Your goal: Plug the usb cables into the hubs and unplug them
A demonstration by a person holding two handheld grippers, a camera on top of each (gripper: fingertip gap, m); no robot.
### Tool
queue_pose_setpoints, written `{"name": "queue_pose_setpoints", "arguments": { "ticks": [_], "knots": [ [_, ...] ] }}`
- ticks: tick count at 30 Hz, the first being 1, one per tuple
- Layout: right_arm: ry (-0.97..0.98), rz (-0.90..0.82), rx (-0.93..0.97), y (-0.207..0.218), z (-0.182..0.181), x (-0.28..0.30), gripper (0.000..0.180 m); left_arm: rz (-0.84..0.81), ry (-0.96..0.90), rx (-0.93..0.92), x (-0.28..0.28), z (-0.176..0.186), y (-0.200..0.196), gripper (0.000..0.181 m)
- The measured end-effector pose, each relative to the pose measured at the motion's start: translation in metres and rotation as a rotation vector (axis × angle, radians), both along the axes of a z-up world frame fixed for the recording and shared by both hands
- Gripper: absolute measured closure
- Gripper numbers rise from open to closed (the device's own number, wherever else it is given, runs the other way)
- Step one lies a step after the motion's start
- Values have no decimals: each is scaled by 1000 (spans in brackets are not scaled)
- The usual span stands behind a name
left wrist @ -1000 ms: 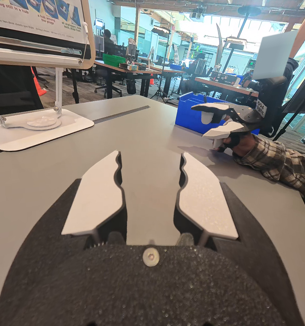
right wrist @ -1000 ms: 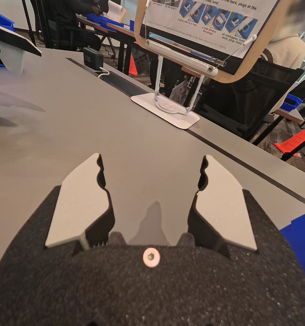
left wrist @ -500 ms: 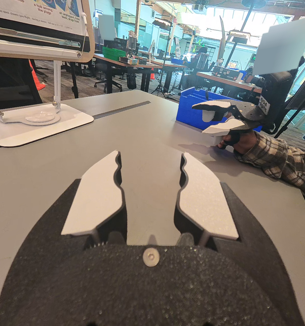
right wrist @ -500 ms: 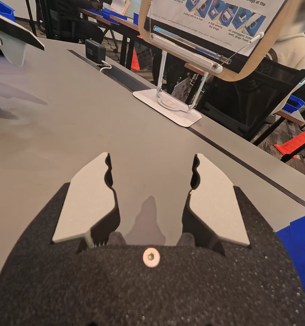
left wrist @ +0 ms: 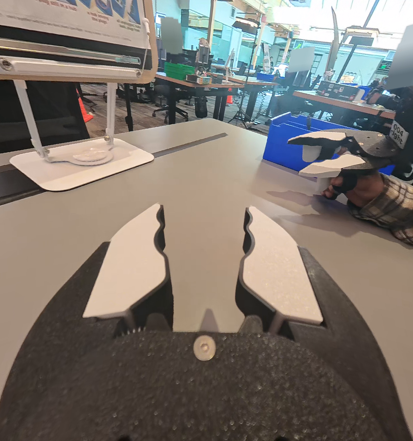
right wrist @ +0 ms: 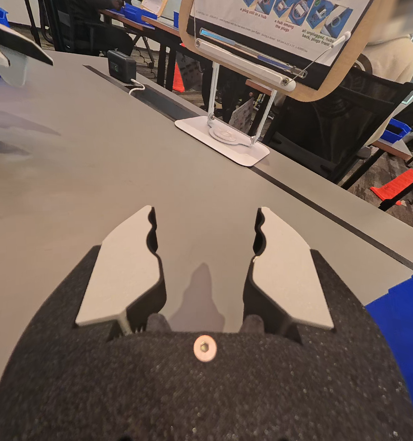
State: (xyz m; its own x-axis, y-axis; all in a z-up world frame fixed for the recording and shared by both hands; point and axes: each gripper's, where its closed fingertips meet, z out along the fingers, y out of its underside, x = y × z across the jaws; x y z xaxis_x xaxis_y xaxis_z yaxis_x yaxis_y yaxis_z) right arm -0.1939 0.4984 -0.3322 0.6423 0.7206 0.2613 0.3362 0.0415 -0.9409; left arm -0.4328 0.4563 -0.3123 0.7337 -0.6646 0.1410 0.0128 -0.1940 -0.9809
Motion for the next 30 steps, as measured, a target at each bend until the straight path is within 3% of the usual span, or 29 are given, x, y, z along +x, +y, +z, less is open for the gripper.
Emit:
{"name": "queue_pose_setpoints", "arguments": {
  "ticks": [30],
  "knots": [
    [-18, 11, -15, 0, -4, -1, 112, 12, 33, -24, -2, -7, 2, 117]
  ]
}}
